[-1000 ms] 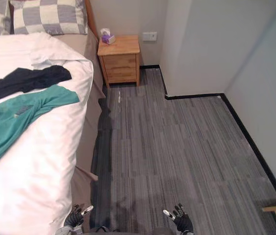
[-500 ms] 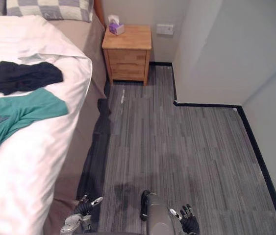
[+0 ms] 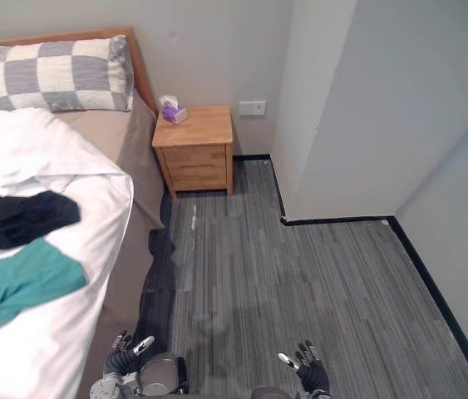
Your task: Tidy the bed and pick cloth on bed and put in laundry
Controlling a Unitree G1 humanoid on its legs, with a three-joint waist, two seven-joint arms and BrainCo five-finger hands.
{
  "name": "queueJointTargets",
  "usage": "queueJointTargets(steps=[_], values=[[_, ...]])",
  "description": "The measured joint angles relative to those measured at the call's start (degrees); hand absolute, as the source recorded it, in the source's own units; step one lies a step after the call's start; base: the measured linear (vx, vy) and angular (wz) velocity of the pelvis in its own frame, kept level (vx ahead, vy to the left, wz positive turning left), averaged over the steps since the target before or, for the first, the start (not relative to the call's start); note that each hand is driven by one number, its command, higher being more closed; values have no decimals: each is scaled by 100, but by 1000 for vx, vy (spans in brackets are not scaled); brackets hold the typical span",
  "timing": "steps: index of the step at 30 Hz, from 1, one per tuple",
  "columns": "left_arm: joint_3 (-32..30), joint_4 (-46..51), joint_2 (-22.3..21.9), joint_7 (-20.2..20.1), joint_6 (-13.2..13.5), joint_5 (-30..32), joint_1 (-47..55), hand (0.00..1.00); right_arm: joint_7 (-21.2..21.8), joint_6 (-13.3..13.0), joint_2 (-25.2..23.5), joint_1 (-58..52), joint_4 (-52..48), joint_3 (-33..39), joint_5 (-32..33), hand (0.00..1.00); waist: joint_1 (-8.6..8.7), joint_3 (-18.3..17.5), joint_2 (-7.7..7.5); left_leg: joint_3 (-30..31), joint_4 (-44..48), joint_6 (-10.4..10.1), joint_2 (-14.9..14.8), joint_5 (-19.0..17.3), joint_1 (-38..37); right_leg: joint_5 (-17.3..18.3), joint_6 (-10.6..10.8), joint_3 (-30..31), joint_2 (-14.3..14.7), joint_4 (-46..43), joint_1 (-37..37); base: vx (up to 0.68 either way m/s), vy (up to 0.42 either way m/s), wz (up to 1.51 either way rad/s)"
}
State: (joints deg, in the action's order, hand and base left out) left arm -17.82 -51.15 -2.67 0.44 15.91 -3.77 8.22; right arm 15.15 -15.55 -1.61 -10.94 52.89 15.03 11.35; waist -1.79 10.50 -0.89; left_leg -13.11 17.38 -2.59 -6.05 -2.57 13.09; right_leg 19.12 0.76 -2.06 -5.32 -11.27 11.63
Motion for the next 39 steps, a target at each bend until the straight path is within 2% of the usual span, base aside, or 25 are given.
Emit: queueJointTargets(steps=[1, 3, 4, 5, 6, 7, 8, 9, 10, 11, 12, 13, 16, 19, 22, 23, 24, 27, 30, 31, 32, 34, 36, 38, 39], values=[[12, -24, 65, -1, 0, -31, -9, 0, 2, 0, -13, 11, 52, -1, -41, 0, -22, -48, -71, -77, -111, 115, 133, -25, -65, -35, 54, -8, -93, 94, 67, 574, 260, -20], [257, -111, 197, -11, -16, -295, -105, 0, 53, -39, -28, 42, 127, -79, -165, 0, 83, -146, -111, -193, 209, 392, 172, -176, 50, -529, 228, -24, -216, 425, 193, 498, 229, 12], [305, -235, 275, -21, -58, -440, -173, 0, 41, -38, -58, 96, 215, -104, -166, 0, 45, -131, -129, -277, 760, 387, 65, -272, 216, -887, 251, 18, -218, 534, 325, 496, 388, 2], [353, -337, 412, -33, -105, -519, -211, 0, -1, -17, -68, 186, 316, -87, -169, 0, 2, -114, -213, -366, 811, 283, 266, -457, 358, -1064, 337, 100, -352, 480, 438, 474, 369, 9], [444, -433, 412, -27, -167, -567, -222, 0, -42, 10, -44, 113, 325, -73, -170, 0, 15, -219, -206, -242, 5, 343, 420, -170, 153, -1080, 364, 116, -357, 350, 486, 412, 349, 16], [524, -553, 437, -31, -213, -638, -210, 0, -118, 57, 5, 105, 438, -40, -169, 0, 57, -270, -180, -210, -126, 674, 546, -210, 29, -1016, 431, 154, -353, -146, 373, 361, 227, 35], [627, -645, 563, -8, -278, -666, -222, 0, -201, 113, 7, 133, 542, 25, -153, 0, 88, -294, -285, -167, -413, 638, 811, -373, -349, -1126, 722, 262, -543, -1589, -135, 343, 217, 33], [624, -651, 591, 1, -318, -657, -221, 0, -188, 146, -18, 134, 534, 56, -92, 0, 93, -276, -287, -142, -549, 639, 915, -412, -533, -1339, 963, 332, -608, -2362, -447, 365, 157, 40], [637, -716, 638, -1, -379, -604, -232, 0, -220, 152, -1, 190, 532, 99, -77, 0, 176, -214, -313, -38, -695, 696, 1051, -491, -869, -1406, 987, 346, -655, -3723, -969, 286, 111, 34], [660, -773, 640, -6, -421, -542, -248, 0, -239, 148, 35, 222, 527, 122, -30, 0, 245, -157, -320, 51, -755, 702, 1104, -582, -1150, -1292, 856, 283, -648, -4570, -1332, 424, 143, 43], [744, -865, 631, -21, -413, -401, -263, 0, -251, 136, 78, 213, 493, 121, 80, 0, 256, -150, -287, 90, -930, 694, 1098, -701, -1607, -1027, 552, 154, -485, -5175, -1892, 348, 106, 31], [759, -864, 638, -24, -403, -392, -266, 0, -251, 130, 77, 214, 491, 126, 109, 0, 259, -147, -287, 104, -968, 707, 1097, -694, -1677, -938, 552, 135, -451, -5171, -1984, 425, 90, 26], [768, -878, 598, -41, -403, -408, -323, 0, -237, 16, 68, 209, 400, 140, 282, 0, 308, -115, -231, 330, -1260, 653, 989, -818, -2263, -434, 375, -297, -210, -4286, -2676, 416, -38, 37], [756, -861, 498, -66, -414, -434, -358, 0, -235, -122, 50, 203, 178, 133, 381, 0, 407, -5, -47, 603, -1274, 452, 605, -1076, -2546, -451, 260, -841, -107, -2447, -2884, 459, -151, 45], [626, -820, 415, -141, -392, -410, -321, 0, -219, -209, 36, 144, -10, 103, 373, 0, 395, 53, 17, 673, -1182, 142, 315, -1475, -2825, -1196, 174, -743, -108, -712, -2871, 492, -247, 20], [578, -783, 385, -144, -360, -391, -221, 0, -207, -254, 22, 108, -25, 47, 371, 0, 388, 80, 14, 664, -1041, 14, 221, -1724, -2938, -1831, 195, -744, -106, -588, -2764, 634, -375, 0], [540, -777, 300, -155, -350, -368, -219, 0, -189, -324, 70, 138, -136, 24, 360, 0, 385, 136, 144, 629, -826, -119, 20, -1884, -3067, -1766, -50, -885, 28, -932, -2706, 609, -370, 5], [459, -688, 76, -195, -181, -264, -246, 0, -208, -478, 81, 157, -241, -17, 297, 0, 404, 200, 281, 579, -451, -221, -181, -1610, -3164, -995, -305, -1123, 13, -1724, -2652, 439, -302, 25], [351, -629, 22, -198, -150, -215, -211, 0, -431, -472, 174, 200, -235, -239, -222, 0, 382, 189, 299, 765, 280, -273, -408, -1296, -3047, -579, -349, -1323, 124, -1723, -2240, 386, -311, 37], [113, -463, -27, -218, -132, -176, -179, 0, -557, -446, 251, 229, -248, -416, -847, 0, 345, 178, 304, 1125, 1864, -359, -586, -820, -2331, -418, -363, -1439, 267, -1428, -1837, 236, -220, 39], [73, -436, -30, -218, -119, -176, -162, 0, -577, -440, 277, 231, -251, -449, -947, 0, 311, 189, 286, 1187, 2222, -371, -637, -725, -2150, -414, -368, -1449, 309, -1340, -1744, 305, -250, 27], [-70, -293, -98, -229, -5, -278, -3, 0, -661, -348, 340, 282, -160, -475, -1370, 0, 112, 174, 364, 1206, 3815, -417, -860, -911, -1242, -404, -387, -1591, 491, -806, -1124, 338, -165, 18], [0, -206, -30, -243, 71, -458, 13, 0, -685, -269, 328, 419, 147, -484, -1506, 0, 14, 172, 264, 813, 3718, -309, -834, -1195, -759, -533, -426, -1933, 454, -255, -464, 360, -132, 58], [276, -197, 105, -259, 128, -526, -5, 0, -685, -215, 312, 465, 272, -492, -1505, 0, -93, 144, 191, -107, 2274, -168, -673, -1174, -564, -566, -365, -2340, 378, 215, -40, 356, -105, 98], [594, -213, 230, -260, 123, -571, -17, 0, -695, -207, 326, 471, 286, -458, -1494, 0, -46, 108, 209, -1185, 933, 339, -512, -645, -452, -536, -231, -2889, 377, 396, 156, 293, -64, 133]])
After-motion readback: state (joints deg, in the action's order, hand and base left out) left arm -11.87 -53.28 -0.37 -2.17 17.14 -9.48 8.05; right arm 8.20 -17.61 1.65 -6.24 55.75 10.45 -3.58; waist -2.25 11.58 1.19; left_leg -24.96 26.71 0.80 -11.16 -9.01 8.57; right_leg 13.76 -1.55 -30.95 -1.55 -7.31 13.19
